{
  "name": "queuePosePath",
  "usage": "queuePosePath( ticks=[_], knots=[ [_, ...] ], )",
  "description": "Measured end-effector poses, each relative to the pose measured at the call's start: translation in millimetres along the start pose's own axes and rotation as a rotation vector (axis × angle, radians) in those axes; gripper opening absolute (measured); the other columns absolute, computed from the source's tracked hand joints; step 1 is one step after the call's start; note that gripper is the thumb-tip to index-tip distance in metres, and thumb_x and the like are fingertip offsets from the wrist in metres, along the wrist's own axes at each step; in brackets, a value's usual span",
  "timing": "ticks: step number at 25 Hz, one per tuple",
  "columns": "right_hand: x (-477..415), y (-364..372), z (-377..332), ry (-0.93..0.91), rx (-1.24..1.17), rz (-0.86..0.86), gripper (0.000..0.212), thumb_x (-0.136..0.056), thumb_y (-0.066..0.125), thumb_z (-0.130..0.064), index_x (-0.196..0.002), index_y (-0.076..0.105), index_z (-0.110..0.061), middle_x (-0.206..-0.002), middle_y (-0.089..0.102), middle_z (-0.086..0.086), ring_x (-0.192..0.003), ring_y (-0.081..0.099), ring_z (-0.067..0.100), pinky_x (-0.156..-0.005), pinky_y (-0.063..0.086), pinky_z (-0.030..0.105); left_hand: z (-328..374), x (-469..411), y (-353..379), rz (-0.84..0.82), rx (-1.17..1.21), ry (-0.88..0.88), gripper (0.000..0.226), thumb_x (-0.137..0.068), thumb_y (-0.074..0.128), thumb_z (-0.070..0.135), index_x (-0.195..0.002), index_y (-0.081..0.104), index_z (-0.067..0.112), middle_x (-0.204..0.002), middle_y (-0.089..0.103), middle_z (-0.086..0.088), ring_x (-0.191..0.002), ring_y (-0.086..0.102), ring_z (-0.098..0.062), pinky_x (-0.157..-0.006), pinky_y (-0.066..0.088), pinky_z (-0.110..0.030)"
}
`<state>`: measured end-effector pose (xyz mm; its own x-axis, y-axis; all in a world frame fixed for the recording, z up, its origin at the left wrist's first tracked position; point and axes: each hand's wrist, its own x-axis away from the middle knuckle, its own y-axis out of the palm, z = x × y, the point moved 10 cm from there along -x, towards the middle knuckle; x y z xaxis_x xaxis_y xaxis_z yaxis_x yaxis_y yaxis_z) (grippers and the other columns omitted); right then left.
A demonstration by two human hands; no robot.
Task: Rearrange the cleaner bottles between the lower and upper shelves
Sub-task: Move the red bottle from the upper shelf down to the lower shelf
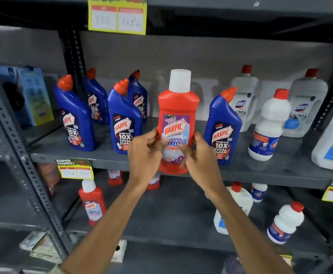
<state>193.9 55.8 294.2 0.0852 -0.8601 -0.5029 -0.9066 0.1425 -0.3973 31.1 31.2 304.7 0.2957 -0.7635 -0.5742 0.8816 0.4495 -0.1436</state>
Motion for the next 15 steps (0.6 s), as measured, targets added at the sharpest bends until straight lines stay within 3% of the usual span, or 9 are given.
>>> queuePosePath(
  ticks=[3, 8, 10, 13, 15],
  knots=[
    [45.7, 7.3, -6.6, -0.1, -0.051, -0.005, 0.025, -0.09, 0.064, -0.01, -0.113, 0.056, -0.015, -0.092, 0.073, -0.003, -0.076, 0.069, 0.006, -0.069, 0.055, 0.016, -10.8, 47.1, -21.8, 0.02, 0.076, 0.003, 0.035, -0.083, 0.062, -0.01, -0.111, 0.073, 0.009, -0.097, 0.077, 0.008, -0.087, 0.071, 0.006, -0.076, 0.056, -0.013],
    [97.2, 75.4, 73.3, 0.072, -0.106, -0.143, 0.035, -0.091, 0.067, -0.017, -0.124, 0.055, -0.019, -0.109, 0.074, -0.005, -0.094, 0.073, 0.009, -0.079, 0.06, 0.022, -106.9, 98.8, -28.2, -0.019, -0.067, -0.1, 0.037, -0.079, 0.066, -0.009, -0.106, 0.076, 0.014, -0.089, 0.079, 0.007, -0.074, 0.063, 0.014, -0.065, 0.057, -0.017],
    [109.8, 104.0, 111.9, 0.14, -0.078, -0.203, 0.037, -0.091, 0.066, -0.015, -0.126, 0.055, -0.018, -0.111, 0.074, -0.005, -0.094, 0.073, 0.006, -0.08, 0.06, 0.019, -153.4, 113.7, -22.5, -0.085, -0.098, -0.171, 0.038, -0.079, 0.064, -0.011, -0.104, 0.076, 0.014, -0.089, 0.079, 0.006, -0.076, 0.066, 0.013, -0.07, 0.061, -0.022],
    [118.0, 142.7, 156.9, 0.217, -0.035, -0.282, 0.045, -0.088, 0.069, -0.012, -0.13, 0.054, -0.012, -0.113, 0.068, -0.009, -0.091, 0.063, -0.02, -0.082, 0.051, 0.002, -216.8, 127.3, -15.3, -0.181, -0.159, -0.252, 0.025, -0.081, 0.068, -0.004, -0.1, 0.075, 0.011, -0.092, 0.081, -0.001, -0.08, 0.071, 0.001, -0.075, 0.064, -0.035],
    [120.1, 165.0, 181.4, 0.276, -0.007, -0.321, 0.046, -0.088, 0.069, -0.012, -0.131, 0.054, -0.01, -0.117, 0.07, -0.002, -0.096, 0.065, -0.01, -0.085, 0.05, 0.001, -249.3, 130.1, -12.1, -0.224, -0.197, -0.297, 0.018, -0.08, 0.073, 0.001, -0.096, 0.076, 0.008, -0.092, 0.081, -0.006, -0.079, 0.072, -0.001, -0.075, 0.065, -0.041]
  ],
)
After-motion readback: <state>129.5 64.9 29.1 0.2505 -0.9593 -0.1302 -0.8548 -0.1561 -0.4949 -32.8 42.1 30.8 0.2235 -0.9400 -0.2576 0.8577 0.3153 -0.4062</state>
